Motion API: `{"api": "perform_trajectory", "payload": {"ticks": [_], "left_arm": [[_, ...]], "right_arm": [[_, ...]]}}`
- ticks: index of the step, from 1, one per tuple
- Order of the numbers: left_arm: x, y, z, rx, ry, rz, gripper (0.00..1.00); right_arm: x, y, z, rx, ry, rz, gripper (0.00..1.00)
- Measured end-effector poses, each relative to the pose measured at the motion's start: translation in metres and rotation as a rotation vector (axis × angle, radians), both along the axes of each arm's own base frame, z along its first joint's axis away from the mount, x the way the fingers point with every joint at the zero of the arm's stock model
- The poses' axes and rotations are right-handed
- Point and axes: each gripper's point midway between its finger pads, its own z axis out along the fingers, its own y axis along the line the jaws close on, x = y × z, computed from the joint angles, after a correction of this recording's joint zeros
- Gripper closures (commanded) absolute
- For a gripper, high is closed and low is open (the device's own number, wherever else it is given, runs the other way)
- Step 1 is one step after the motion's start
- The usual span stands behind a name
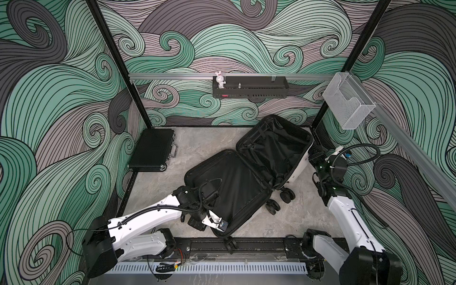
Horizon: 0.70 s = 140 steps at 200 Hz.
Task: Open the suitcase zippers
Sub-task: Open the suitcase at the center of the board.
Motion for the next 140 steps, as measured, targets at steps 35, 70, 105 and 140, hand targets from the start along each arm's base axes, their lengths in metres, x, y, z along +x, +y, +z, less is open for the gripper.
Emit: {"api": "perform_trajectory", "payload": {"ticks": [35, 70, 105, 140], "left_arm": [[-0.001, -0.001, 0.000, -0.001, 0.010, 0.012, 1.00], [0.002, -0.005, 0.002, -0.005, 0.015, 0.029, 1.00], [0.005, -0.010, 0.005, -0.015, 0.016, 0.047, 1.00], [0.008, -0.015, 0.004, -0.010, 0.025, 0.061, 1.00]], "right_arm": [[0.018, 0.000, -0.024, 0.024, 0.046, 0.019, 1.00], [0.038, 0.004, -0.037, 0.052, 0.055, 0.054, 1.00], [0.060, 0.009, -0.046, 0.079, 0.058, 0.085, 0.95], [0.082, 0.018, -0.058, 0.115, 0.070, 0.120, 0.86]]}}
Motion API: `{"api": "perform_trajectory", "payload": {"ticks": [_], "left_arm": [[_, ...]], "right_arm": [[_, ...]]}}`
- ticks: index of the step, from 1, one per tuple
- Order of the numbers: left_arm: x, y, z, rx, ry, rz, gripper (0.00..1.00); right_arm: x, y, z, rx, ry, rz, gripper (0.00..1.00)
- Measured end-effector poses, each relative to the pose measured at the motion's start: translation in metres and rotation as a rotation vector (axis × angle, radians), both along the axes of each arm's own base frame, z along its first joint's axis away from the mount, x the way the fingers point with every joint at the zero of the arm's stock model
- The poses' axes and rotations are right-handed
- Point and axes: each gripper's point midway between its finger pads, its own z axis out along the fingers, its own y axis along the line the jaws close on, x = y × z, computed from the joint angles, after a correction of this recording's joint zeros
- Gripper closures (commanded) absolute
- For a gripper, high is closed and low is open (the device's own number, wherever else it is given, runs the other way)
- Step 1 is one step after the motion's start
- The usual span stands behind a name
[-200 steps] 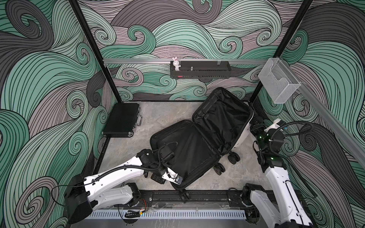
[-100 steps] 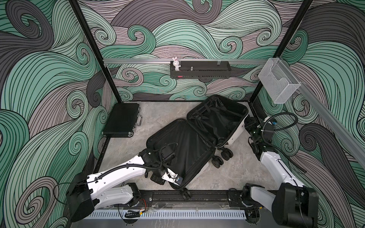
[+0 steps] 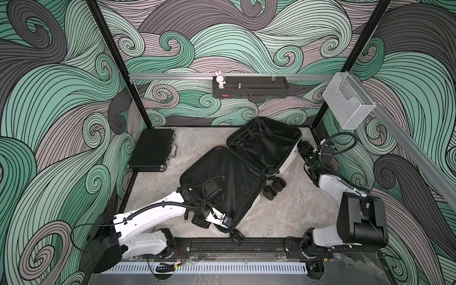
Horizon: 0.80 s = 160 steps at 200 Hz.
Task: Open the suitcase zippers
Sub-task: Open the suitcase at the center of the board.
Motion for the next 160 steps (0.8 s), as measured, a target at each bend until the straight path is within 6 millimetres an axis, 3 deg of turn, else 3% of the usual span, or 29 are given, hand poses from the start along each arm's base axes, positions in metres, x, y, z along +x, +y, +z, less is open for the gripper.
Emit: {"api": "perform_trajectory", "payload": {"ticks": [51, 160], "left_arm": [[0.002, -0.007, 0.003, -0.008, 0.021, 0.022, 1.00], [-0.003, -0.036, 0.010, -0.135, 0.106, 0.083, 1.00]], "right_arm": [[0.020, 0.006, -0.015, 0.050, 0.018, 0.011, 0.71], [0.046, 0.007, -0.030, 0.135, 0.014, -0.006, 0.62]]}}
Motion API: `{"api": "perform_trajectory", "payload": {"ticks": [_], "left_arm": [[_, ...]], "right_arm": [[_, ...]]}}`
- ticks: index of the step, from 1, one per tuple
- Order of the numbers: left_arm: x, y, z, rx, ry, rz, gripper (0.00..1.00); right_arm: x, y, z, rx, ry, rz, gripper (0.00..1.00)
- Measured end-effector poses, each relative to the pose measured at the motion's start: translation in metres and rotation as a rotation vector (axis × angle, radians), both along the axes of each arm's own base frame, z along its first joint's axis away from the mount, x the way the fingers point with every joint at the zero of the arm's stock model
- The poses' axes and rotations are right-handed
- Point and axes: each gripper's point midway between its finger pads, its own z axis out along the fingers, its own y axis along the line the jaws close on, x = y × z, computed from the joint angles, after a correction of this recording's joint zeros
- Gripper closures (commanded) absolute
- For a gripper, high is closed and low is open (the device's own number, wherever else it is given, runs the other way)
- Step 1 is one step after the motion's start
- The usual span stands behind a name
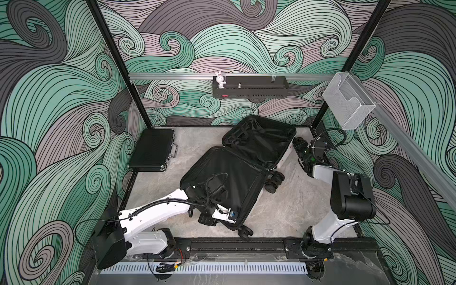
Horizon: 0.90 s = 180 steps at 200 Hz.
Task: Open the suitcase zippers
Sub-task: Open the suitcase at the center of the board.
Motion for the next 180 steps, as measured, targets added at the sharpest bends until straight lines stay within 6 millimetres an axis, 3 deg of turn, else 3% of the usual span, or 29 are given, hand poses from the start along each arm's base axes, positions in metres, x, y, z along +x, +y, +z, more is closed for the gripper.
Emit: {"api": "perform_trajectory", "payload": {"ticks": [110, 180], "left_arm": [[-0.006, -0.018, -0.012, -0.005, 0.098, 0.073, 1.00], [-0.007, -0.024, -0.012, -0.015, 0.122, 0.122, 1.00]], "right_arm": [[0.005, -0.002, -0.013, 0.023, 0.029, -0.019, 0.52], [-0.015, -0.004, -0.040, -0.069, 0.150, -0.001, 0.40]]}}
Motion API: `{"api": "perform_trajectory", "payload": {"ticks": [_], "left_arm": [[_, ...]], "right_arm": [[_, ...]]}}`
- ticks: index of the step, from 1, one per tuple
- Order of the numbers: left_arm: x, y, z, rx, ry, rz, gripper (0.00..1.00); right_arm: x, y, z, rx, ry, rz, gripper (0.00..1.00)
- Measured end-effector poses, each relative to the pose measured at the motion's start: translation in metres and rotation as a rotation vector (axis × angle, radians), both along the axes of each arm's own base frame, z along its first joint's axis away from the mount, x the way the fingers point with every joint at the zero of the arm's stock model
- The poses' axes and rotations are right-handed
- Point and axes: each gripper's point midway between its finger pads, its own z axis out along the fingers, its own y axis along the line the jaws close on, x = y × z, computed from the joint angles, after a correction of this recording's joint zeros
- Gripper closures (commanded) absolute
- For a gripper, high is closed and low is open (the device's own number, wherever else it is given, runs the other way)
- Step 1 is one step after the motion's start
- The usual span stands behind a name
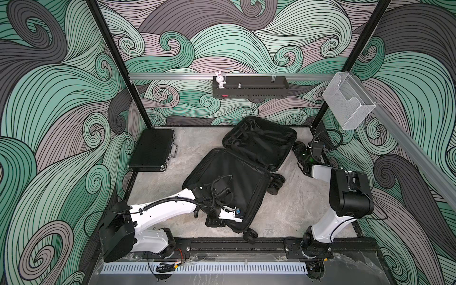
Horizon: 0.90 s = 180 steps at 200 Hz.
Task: Open the suitcase zippers
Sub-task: Open the suitcase at the center of the board.
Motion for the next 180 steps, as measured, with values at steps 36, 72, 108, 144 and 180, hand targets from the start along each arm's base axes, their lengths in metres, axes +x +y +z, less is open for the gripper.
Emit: {"api": "perform_trajectory", "payload": {"ticks": [36, 72, 108, 144, 180], "left_arm": [[0.017, -0.022, 0.004, -0.072, -0.033, 0.073, 1.00], [0.030, -0.030, 0.006, -0.092, -0.058, 0.150, 0.99], [0.040, -0.040, 0.012, -0.128, -0.042, 0.258, 0.49], [0.069, -0.036, 0.036, -0.181, -0.143, 0.447, 0.15], [0.132, -0.004, 0.087, -0.296, -0.381, 0.731, 0.08]], "right_arm": [[-0.034, 0.026, -0.034, -0.055, 0.160, 0.118, 0.35], [-0.047, 0.034, -0.027, -0.076, 0.173, 0.167, 0.34], [-0.059, 0.036, 0.003, -0.126, 0.133, 0.207, 0.31], [-0.077, 0.034, 0.063, -0.258, 0.025, 0.243, 0.27], [-0.101, 0.027, 0.115, -0.408, -0.093, 0.231, 0.01]]}}
